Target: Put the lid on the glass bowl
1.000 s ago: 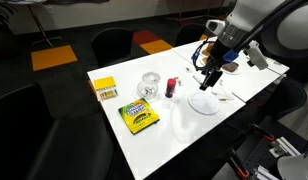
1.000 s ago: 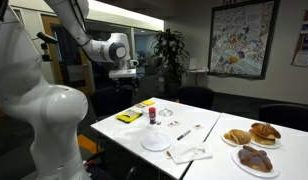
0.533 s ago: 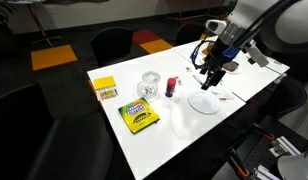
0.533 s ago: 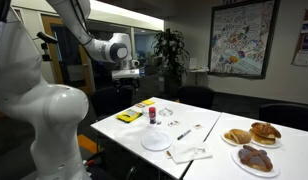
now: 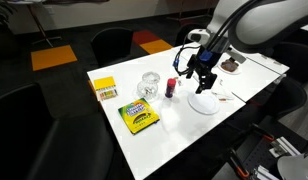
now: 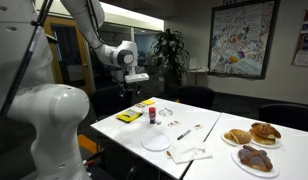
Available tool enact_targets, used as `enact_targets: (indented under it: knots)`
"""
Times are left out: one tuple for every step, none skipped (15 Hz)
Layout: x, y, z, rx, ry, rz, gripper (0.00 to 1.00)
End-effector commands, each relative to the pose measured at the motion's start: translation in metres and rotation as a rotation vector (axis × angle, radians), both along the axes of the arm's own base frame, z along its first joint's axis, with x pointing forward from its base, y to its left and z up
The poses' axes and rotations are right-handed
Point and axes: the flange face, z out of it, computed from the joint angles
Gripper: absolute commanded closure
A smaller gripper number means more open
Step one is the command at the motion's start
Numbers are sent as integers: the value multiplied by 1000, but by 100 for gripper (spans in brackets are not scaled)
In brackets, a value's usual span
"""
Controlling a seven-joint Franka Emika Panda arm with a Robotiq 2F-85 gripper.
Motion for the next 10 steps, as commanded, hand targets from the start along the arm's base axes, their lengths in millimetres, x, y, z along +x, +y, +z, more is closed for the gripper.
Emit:
enact_targets:
  knots:
    - [44,22,-13,-52,49,182,0]
    - [54,26,-15,-70,63,227,0]
    - [62,28,-16,-92,76,271,0]
    - [71,29,-19,-117,95,314,0]
    - [79,28,-21,-146,112,355,0]
    - [89,22,-24,-183,133,391,0]
    - [97,17,-27,-217,154,431,0]
    - [105,11,-32,-226,171,450,0]
    - [84,19,-23,-205,130,391,0]
    - [92,14,-27,-215,144,408,0]
